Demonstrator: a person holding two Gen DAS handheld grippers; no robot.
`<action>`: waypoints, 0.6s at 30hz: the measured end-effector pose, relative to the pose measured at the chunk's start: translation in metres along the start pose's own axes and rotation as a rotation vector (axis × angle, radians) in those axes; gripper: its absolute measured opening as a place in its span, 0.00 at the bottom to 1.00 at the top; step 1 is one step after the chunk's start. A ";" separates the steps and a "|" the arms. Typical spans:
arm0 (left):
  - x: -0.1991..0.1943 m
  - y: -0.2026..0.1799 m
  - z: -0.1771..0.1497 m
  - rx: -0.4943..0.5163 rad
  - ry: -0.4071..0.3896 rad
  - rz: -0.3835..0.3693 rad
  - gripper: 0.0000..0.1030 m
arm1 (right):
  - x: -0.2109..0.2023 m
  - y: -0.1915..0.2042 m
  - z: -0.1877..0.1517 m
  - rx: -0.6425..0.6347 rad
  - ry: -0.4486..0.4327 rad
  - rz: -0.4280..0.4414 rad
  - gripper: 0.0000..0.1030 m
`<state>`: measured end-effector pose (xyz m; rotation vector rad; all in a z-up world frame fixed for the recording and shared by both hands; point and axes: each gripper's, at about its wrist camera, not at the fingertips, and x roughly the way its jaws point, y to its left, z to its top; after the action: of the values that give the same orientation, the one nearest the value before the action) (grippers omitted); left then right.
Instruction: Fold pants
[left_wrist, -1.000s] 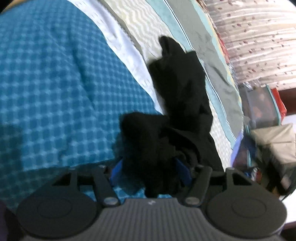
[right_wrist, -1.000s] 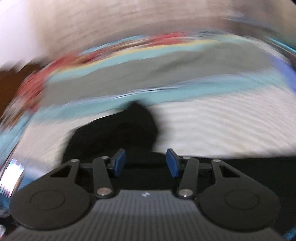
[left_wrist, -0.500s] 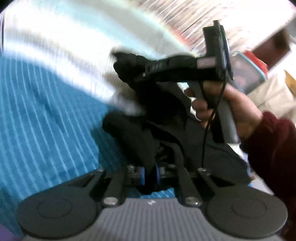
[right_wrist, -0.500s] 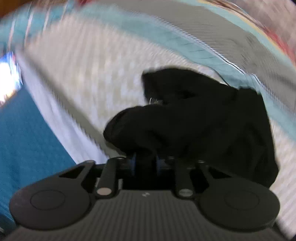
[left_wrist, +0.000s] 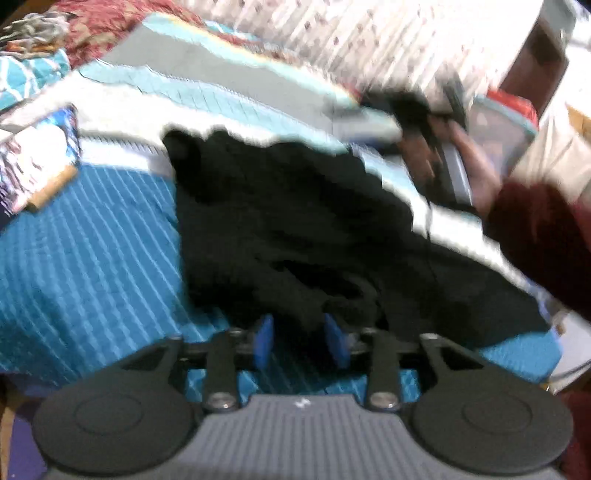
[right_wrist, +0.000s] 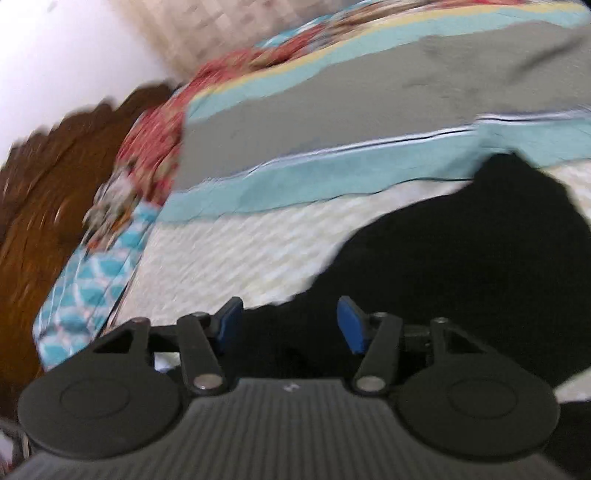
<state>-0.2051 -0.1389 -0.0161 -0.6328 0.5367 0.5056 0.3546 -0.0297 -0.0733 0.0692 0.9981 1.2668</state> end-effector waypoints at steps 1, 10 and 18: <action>-0.009 0.013 0.008 -0.005 -0.030 -0.008 0.44 | -0.016 -0.011 -0.002 0.025 -0.034 -0.016 0.57; 0.023 0.024 0.109 -0.049 -0.204 0.075 0.46 | -0.084 -0.116 0.019 0.141 -0.147 -0.263 0.59; 0.183 -0.006 0.133 -0.092 0.030 0.095 0.32 | -0.041 -0.173 0.005 0.206 -0.018 -0.247 0.60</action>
<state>-0.0233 -0.0049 -0.0334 -0.7060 0.5758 0.6137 0.4903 -0.1225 -0.1413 0.1128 1.0836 0.9356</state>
